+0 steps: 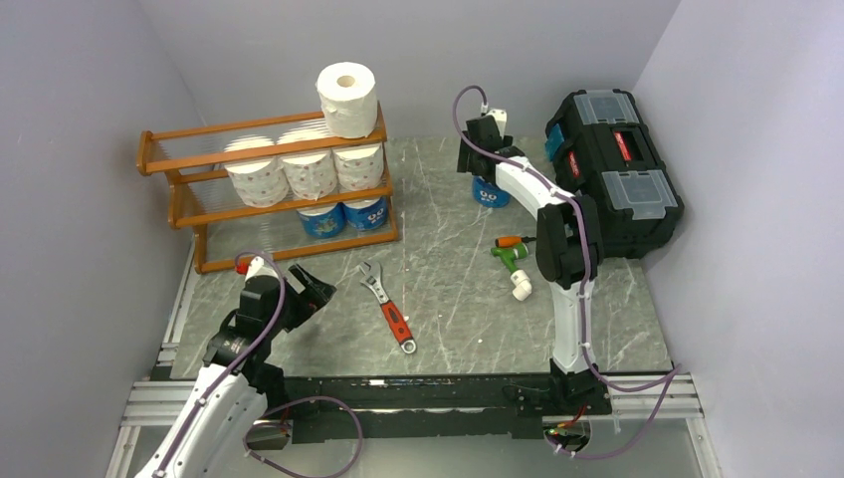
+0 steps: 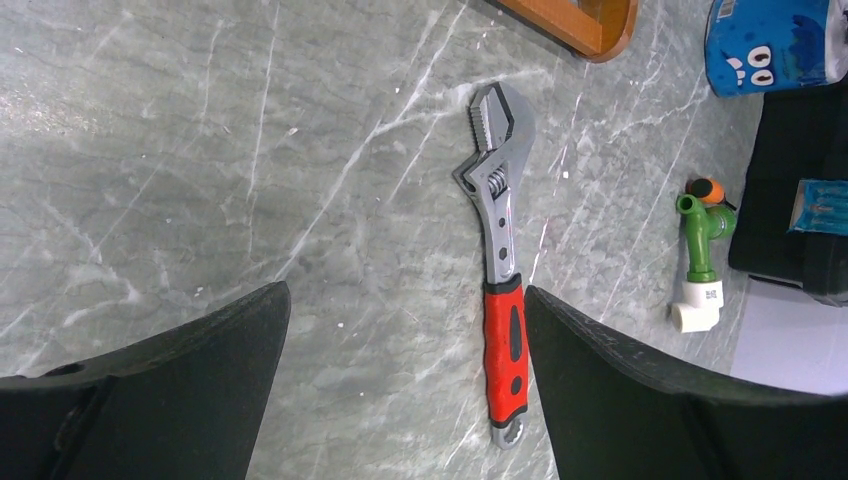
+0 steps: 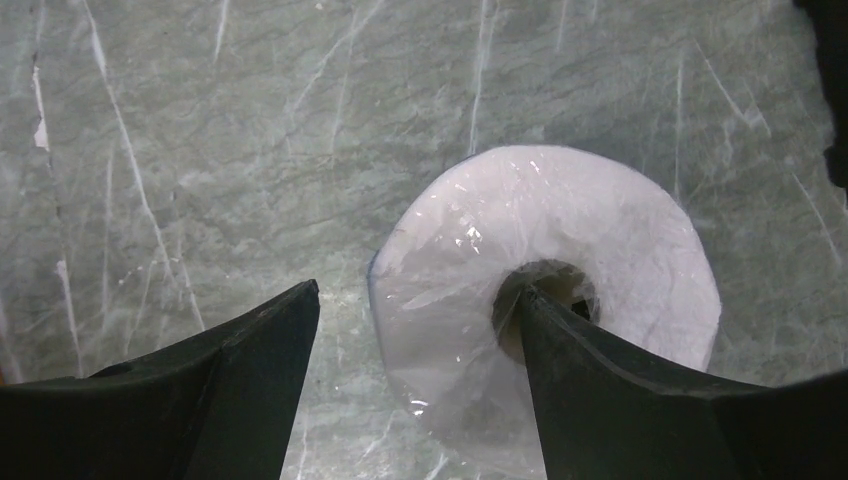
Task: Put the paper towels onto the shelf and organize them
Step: Pick up the paper towel from the center of the board.
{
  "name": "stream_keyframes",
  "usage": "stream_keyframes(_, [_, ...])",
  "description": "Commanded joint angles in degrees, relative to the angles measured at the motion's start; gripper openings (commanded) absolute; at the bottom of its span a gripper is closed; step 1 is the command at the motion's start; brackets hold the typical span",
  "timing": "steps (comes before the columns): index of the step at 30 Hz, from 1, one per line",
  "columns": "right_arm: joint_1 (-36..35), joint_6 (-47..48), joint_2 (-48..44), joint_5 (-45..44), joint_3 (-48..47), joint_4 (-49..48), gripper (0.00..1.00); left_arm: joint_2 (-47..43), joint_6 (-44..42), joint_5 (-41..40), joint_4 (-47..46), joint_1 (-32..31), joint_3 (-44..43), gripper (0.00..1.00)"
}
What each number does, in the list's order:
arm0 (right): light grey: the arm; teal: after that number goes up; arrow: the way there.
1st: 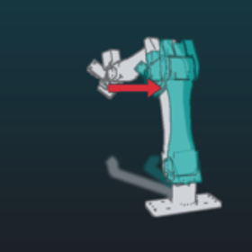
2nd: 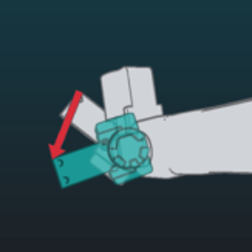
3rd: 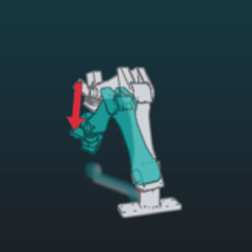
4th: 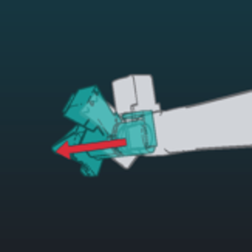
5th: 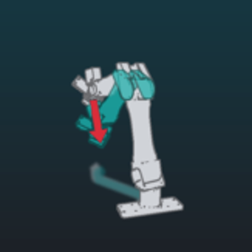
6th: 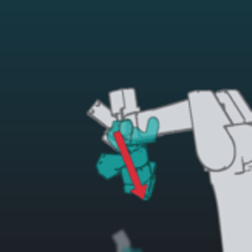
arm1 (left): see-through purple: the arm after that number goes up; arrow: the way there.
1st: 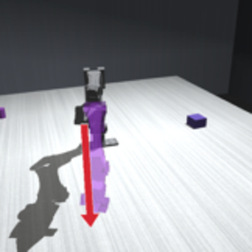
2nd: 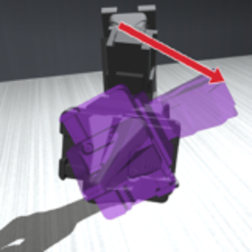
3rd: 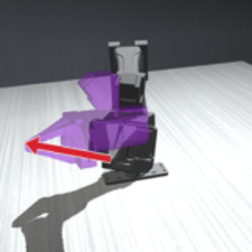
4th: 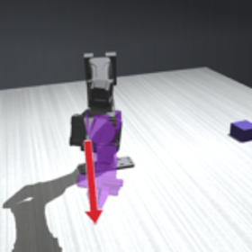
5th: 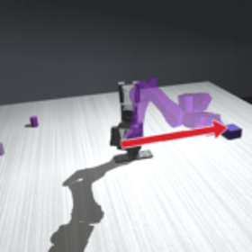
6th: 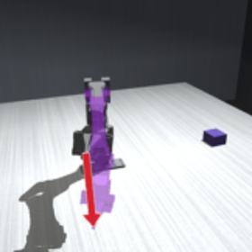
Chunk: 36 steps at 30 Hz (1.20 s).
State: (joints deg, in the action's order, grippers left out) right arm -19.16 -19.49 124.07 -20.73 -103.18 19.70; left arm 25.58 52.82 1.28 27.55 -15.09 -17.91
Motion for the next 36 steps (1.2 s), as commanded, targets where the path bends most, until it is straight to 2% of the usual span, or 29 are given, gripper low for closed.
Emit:
stream_keyframes(1, [0.2,-0.9,0.2,-0.8,0.4,0.5,0.74,-1.1,-0.2,-1.1,-0.4,-0.1,-1.9,0.93])
stream_keyframes(10, [0.1,-2.1,0.7,-1.6,2.8,2.5,0.66,-2.0,-0.1,-1.1,1.1,-0.2,-2.0,0.92])
stream_keyframes(17, [0.0,-2.3,-2.7,-2.6,6.3,1.7,0.44,-4.8,-0.4,-1.1,3.3,-0.1,-2.9,0.92])
stream_keyframes(21, [-0.4,-1.9,-7.6,-3.1,8.7,1.2,0.36,-5.5,-1.2,-3.9,5.0,-0.1,-4.7,0.93])
stream_keyframes(28, [-4.5,-1.8,-18.9,-4.7,16.7,-0.2,0.32,-5.7,-1.9,-7.2,7.8,0.0,-7.9,0.93])
stream_keyframes(36, [-15.4,-1.5,-32.0,-7.5,25.8,1.2,0.31,-4.5,-4.1,-11.8,11.2,-0.1,-13.1,0.95])
